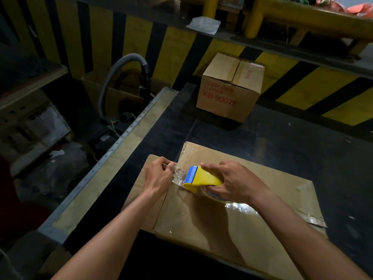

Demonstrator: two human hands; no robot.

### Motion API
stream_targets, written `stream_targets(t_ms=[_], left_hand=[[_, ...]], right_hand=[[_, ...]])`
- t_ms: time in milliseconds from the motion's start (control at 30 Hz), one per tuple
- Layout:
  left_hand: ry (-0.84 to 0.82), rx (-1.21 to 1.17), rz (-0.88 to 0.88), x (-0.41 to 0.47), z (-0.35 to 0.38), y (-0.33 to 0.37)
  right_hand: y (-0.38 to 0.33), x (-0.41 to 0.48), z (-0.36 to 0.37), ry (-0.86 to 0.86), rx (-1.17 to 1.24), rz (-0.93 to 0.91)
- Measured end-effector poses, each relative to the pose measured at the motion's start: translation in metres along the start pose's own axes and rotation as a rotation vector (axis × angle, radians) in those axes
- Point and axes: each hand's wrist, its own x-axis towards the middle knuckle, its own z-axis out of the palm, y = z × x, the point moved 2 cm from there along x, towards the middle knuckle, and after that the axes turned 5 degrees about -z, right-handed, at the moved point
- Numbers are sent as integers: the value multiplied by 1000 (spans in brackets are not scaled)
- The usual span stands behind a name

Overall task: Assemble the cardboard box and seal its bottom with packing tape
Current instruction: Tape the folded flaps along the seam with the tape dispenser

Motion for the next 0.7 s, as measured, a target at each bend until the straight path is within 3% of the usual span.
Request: stream_targets(t_ms=[133, 300, 533, 700], left_hand=[[-9, 1, -75, 4, 4, -6], [-65, -189, -242, 10, 3, -17], [-49, -212, -306, 11, 5, -20], [-120, -196, -452, 3, 12, -52]], right_hand=[[-1, 4, 1, -7, -26, -11], [-3, 9, 1, 4, -58, -31], [-3, 8, 0, -3, -38, -23], [-4, 8, -1, -2, -59, -25]])
